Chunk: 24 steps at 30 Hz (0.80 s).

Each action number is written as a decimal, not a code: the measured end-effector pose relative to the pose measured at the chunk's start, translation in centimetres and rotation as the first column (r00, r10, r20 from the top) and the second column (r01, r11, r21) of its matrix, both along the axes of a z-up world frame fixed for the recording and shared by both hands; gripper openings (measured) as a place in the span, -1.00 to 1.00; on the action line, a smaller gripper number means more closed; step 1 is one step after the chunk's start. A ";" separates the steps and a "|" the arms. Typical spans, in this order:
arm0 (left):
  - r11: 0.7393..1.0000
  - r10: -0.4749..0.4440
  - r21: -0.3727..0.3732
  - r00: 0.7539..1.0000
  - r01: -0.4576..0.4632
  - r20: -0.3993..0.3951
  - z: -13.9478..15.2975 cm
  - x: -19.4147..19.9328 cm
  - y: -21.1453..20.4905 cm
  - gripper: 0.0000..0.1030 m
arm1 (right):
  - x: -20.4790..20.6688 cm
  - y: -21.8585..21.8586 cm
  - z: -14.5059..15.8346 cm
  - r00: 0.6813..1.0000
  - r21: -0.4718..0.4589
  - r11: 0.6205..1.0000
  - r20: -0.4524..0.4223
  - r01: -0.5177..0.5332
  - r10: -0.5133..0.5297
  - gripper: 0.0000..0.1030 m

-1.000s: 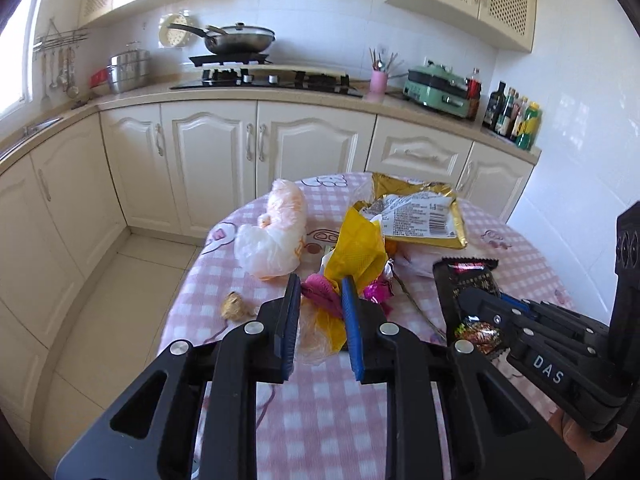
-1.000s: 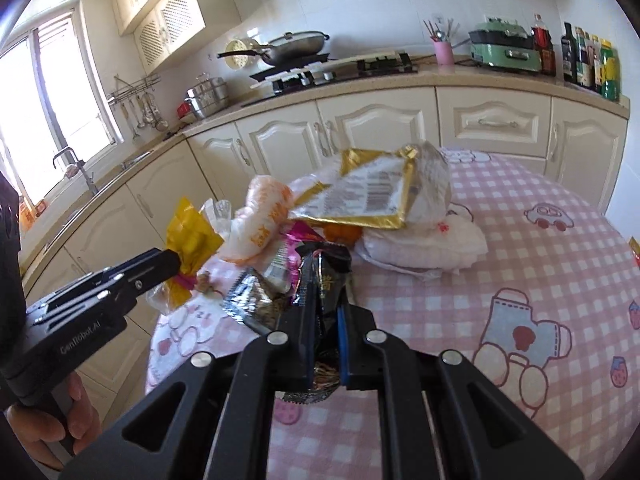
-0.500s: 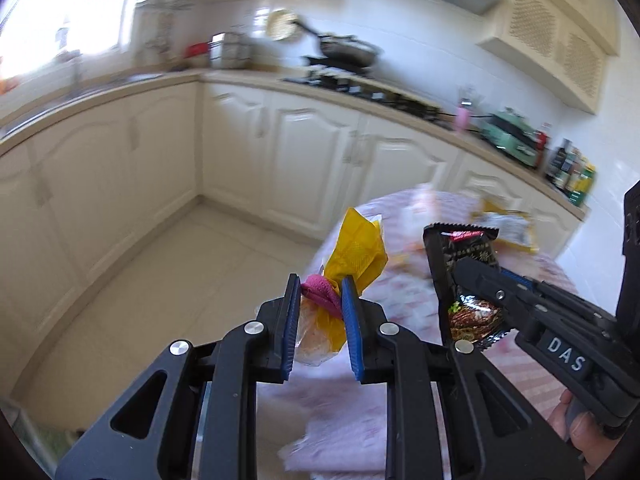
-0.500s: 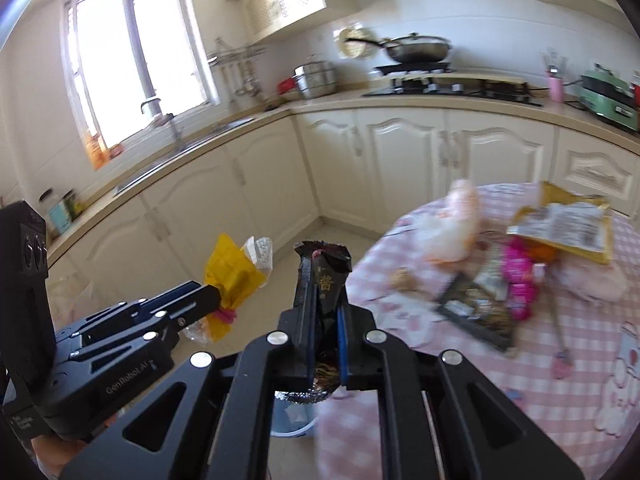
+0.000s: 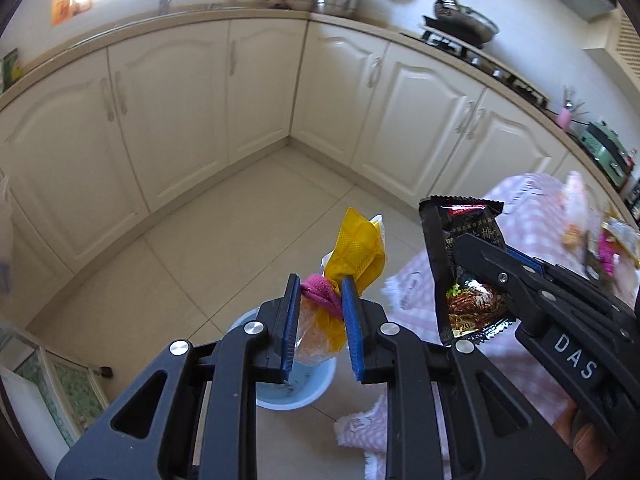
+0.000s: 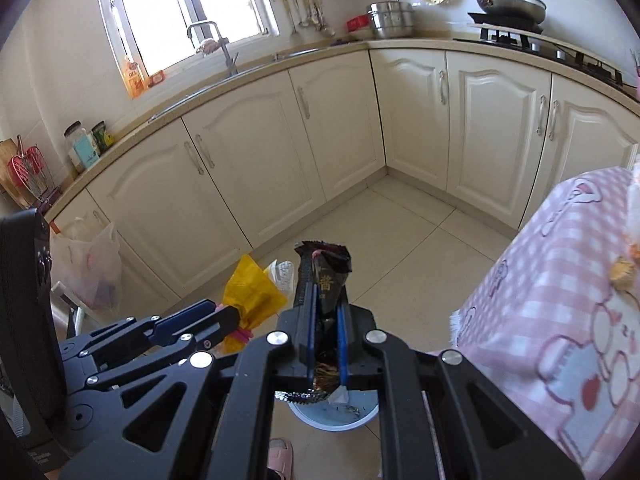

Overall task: Collect trash
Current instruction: 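Carry both wrappers over the blue bucket and open both tools to drop them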

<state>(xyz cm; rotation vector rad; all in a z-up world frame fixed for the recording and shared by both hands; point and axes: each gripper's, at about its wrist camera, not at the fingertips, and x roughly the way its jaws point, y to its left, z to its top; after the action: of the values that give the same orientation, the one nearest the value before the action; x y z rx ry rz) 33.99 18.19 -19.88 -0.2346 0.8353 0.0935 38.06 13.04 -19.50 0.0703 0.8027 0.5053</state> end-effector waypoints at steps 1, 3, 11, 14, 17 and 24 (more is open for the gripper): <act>1.000 0.008 -0.003 1.000 -0.008 -0.004 -0.4 0.6 0.4 -0.60 | 0.3 0.2 -0.4 1.000 -0.001 1.000 -0.004 0.001 -0.001 -0.83; 1.000 0.013 0.006 1.000 -0.013 -0.003 -0.9 1.2 0.9 -0.56 | 1.1 0.6 -1.1 1.000 -0.005 1.000 -0.010 0.006 -0.006 -0.83; 0.999 0.031 0.014 0.999 -0.031 0.009 -1.8 1.4 2.0 -0.12 | 2.7 0.9 -2.8 0.999 -0.018 0.999 -0.028 0.027 -0.027 -0.83; 0.999 0.050 0.011 0.999 -0.050 0.001 -1.9 1.2 2.6 -0.12 | 2.7 1.2 -3.1 0.999 -0.020 1.000 -0.034 0.024 -0.024 -0.83; 0.998 0.069 0.007 0.998 -0.069 -0.009 -2.1 1.0 3.4 -0.12 | 2.7 1.8 -3.3 0.999 -0.020 1.000 -0.040 0.009 -0.010 -0.82; 0.992 0.123 0.000 0.992 -0.123 -0.006 -1.8 0.0 5.3 -0.12 | 2.9 3.6 -3.4 0.999 -0.017 0.999 -0.042 -0.030 0.030 -0.82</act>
<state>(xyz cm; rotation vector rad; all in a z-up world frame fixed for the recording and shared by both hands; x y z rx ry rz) 33.97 23.46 -21.73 -0.2861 0.8264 0.2097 40.94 16.63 -22.93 0.0524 0.8500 0.5262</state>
